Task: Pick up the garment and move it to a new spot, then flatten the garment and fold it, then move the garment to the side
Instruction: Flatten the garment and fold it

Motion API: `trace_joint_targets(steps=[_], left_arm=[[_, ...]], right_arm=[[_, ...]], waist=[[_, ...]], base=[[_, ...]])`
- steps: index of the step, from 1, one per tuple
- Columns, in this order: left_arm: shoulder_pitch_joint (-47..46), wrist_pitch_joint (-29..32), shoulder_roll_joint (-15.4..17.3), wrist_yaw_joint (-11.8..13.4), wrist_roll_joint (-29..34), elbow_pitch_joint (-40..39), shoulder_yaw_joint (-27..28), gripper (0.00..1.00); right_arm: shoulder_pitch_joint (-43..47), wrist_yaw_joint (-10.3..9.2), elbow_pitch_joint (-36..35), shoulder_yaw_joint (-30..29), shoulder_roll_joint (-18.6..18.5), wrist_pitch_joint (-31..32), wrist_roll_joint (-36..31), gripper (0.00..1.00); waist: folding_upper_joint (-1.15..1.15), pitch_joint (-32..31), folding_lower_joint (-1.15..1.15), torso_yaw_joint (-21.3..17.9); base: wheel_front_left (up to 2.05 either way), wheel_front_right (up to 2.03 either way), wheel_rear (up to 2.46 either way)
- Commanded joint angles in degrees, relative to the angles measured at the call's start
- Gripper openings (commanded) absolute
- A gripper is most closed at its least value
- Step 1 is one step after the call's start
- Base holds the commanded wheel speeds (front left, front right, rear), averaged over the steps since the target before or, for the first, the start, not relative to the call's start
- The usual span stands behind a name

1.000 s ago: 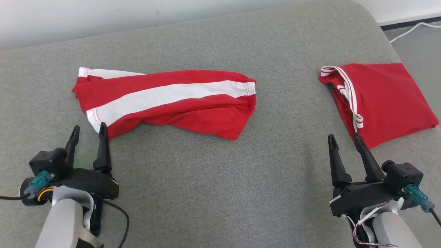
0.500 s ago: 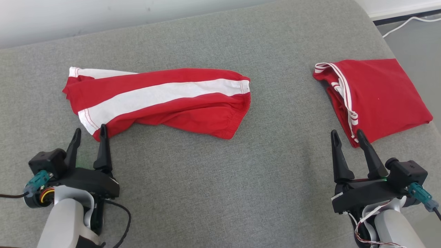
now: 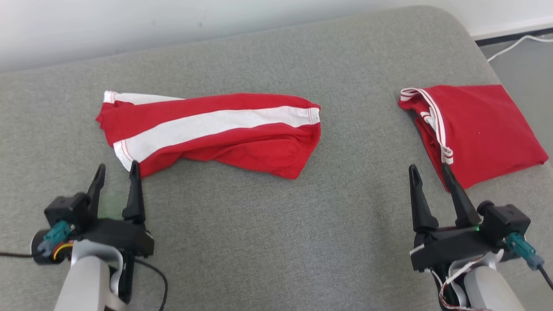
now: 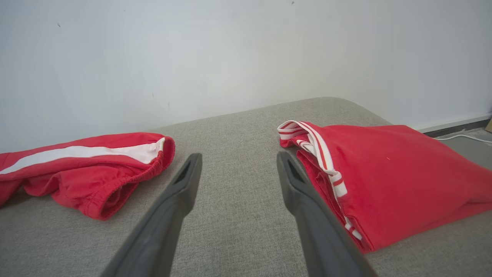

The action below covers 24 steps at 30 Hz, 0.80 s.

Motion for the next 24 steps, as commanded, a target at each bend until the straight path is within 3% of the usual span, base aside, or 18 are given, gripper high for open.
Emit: trace_joint_targets(steps=[1,24], left_arm=[[2.22,-0.19,0.07,0.65,-0.21,-1.01,0.63,1.00],[22.87,-0.19,-0.26,6.77,-1.21,-18.15,-4.91,1.00]], right_arm=[[1.20,0.00,0.14,-0.23,0.23,-0.22,-0.39,1.00],[7.87,0.00,1.83,-0.70,1.83,-0.22,-1.73,1.00]], waist=[[0.00,-1.46,0.00,0.84],[0.00,-11.59,0.00,11.78]], base=[[0.00,0.00,0.00],[0.00,0.00,0.00]])
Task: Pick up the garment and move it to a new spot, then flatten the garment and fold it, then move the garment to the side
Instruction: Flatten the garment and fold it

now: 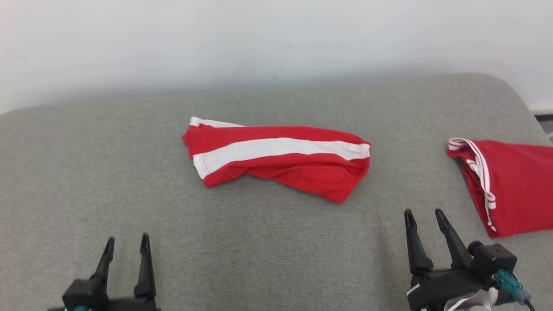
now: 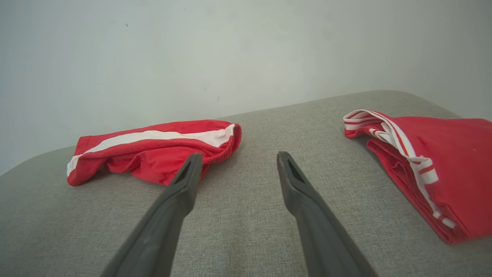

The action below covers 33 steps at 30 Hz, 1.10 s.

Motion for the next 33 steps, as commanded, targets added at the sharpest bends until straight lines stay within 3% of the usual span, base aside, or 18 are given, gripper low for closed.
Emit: trace_joint_targets(steps=[1,17,28,33], left_arm=[[1.45,-0.19,0.02,0.42,-0.96,0.01,-0.07,1.00],[7.82,-0.19,0.02,2.24,2.02,-2.90,-0.87,1.00],[4.26,-0.19,0.01,-0.05,0.56,-3.33,-2.35,1.00],[-4.17,-0.20,0.03,-2.40,-0.34,-1.11,-4.60,1.00]], right_arm=[[0.80,0.00,0.13,-0.29,0.13,-0.22,-0.28,1.00],[3.62,0.00,0.06,-0.64,2.02,-0.14,-2.70,1.00],[0.17,0.00,0.96,-0.72,0.81,-0.14,-1.05,1.00],[-7.31,0.00,2.58,0.35,-0.55,-0.13,1.16,1.00]], waist=[[0.00,-1.95,0.01,2.02],[0.00,-4.11,0.01,3.05],[0.00,-0.81,0.01,2.41],[0.00,5.64,0.01,1.96]], base=[[0.00,0.00,0.00],[0.00,0.00,0.00],[0.00,0.00,0.00],[0.00,0.00,0.00]])
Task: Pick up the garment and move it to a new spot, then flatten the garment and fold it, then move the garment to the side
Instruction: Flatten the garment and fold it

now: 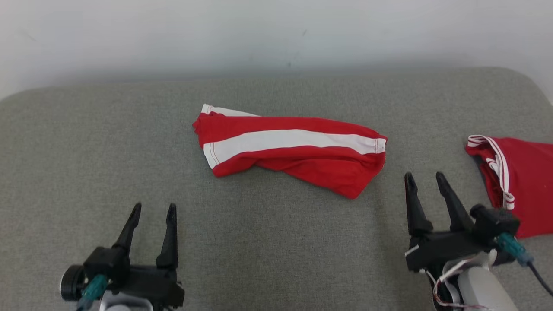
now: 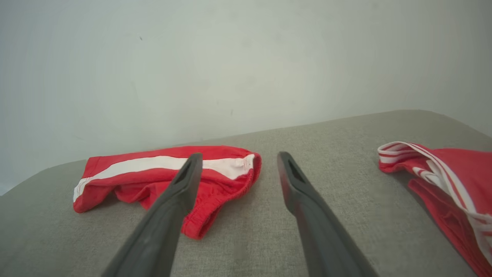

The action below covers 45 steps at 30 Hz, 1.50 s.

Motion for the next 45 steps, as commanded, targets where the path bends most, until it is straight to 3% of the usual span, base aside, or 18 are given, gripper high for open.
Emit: trace_joint_targets(steps=[1,11,23,31,37,44,45], left_arm=[[-2.02,-0.20,0.05,-0.59,-0.62,0.85,-0.29,1.00],[-18.72,-0.19,0.03,-4.73,-4.58,12.41,-3.05,1.00],[-31.95,-0.06,-0.16,-7.11,-14.92,31.93,-7.45,1.00],[-33.11,0.13,-0.18,-7.17,-21.47,30.29,-14.75,1.00],[-31.02,0.14,2.03,-7.10,-24.39,28.93,-17.15,1.00],[-30.08,0.13,2.02,-7.06,-26.28,27.02,-18.46,1.00],[-30.02,0.13,2.20,-7.06,-26.14,26.55,-18.89,0.91]], right_arm=[[-1.92,0.00,0.67,0.35,-0.46,0.00,0.80,1.00],[-13.91,0.00,5.43,2.94,-1.43,0.00,4.36,1.00],[-17.43,0.00,5.46,5.77,-0.29,0.00,5.77,1.00],[-16.64,0.00,4.94,5.17,-0.57,0.00,5.78,1.00],[-16.24,0.00,4.90,4.70,-0.14,0.00,5.36,1.00],[-16.14,0.00,4.73,4.65,-0.04,0.00,5.47,1.00],[-16.16,0.00,4.76,4.67,-0.03,0.00,5.54,1.00]], waist=[[0.00,4.84,-0.01,-0.59],[0.00,13.23,-0.01,-1.57],[0.00,17.73,-0.01,-3.63],[0.00,18.31,-0.01,-3.95],[0.00,17.84,-0.01,-3.64],[0.00,17.40,-0.01,-3.42],[0.00,17.35,-0.01,-3.41]], base=[[0.00,0.00,0.00],[0.00,0.00,0.00],[0.00,0.00,0.00],[0.00,0.00,0.00],[0.00,0.00,0.00],[0.00,0.00,0.00],[0.00,0.00,0.00]])
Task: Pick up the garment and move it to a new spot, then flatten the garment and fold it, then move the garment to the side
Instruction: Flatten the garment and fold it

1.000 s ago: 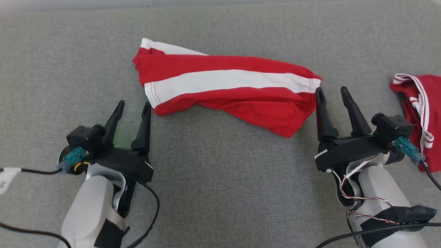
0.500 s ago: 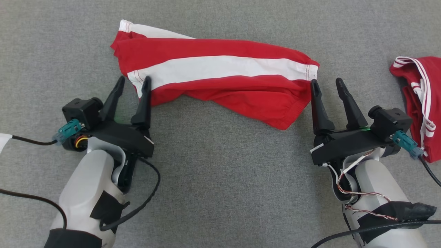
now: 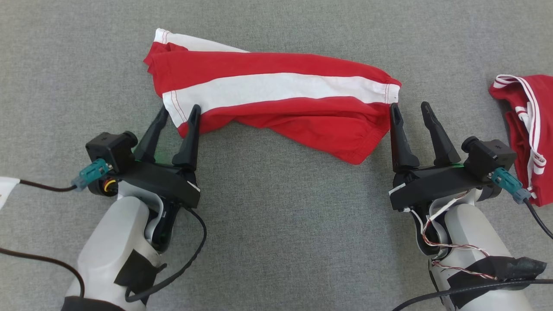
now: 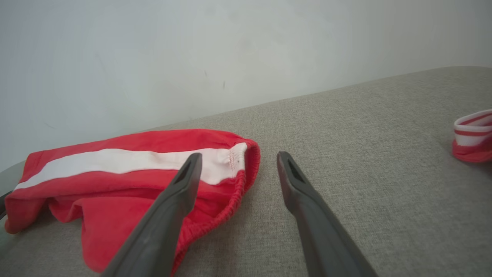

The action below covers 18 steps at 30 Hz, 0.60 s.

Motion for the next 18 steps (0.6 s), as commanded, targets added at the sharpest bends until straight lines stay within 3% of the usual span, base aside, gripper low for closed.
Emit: trace_joint_targets(steps=[1,2,3,11,18], left_arm=[[2.59,0.52,-0.84,-0.29,-1.24,0.49,-0.68,0.65],[2.72,0.46,-0.72,-0.29,-1.42,0.22,-0.80,0.42],[2.71,0.46,-0.49,-0.29,-1.13,-0.03,-1.11,0.00],[2.85,0.34,0.15,-0.20,0.89,-4.04,1.88,0.00],[5.28,0.28,-0.03,-0.15,5.51,-7.86,7.42,0.00]], right_arm=[[0.18,0.00,0.01,-0.01,0.04,0.00,-0.05,1.00],[0.11,0.00,0.09,0.02,0.04,0.00,0.06,1.00],[0.00,0.00,0.21,0.03,-0.01,0.00,0.18,1.00],[-1.17,0.00,1.56,0.54,0.15,0.00,3.31,1.00],[-3.11,0.00,3.67,2.59,-0.08,0.00,10.69,1.00]], waist=[[0.00,-0.03,0.00,0.01],[0.00,-0.04,0.00,0.02],[0.00,-0.06,0.00,0.01],[0.00,-0.08,0.00,0.18],[0.00,-0.25,0.00,1.01]], base=[[0.00,0.00,0.00],[0.00,0.00,0.00],[0.00,0.00,0.00],[0.00,0.00,0.00],[0.00,0.00,0.00]])
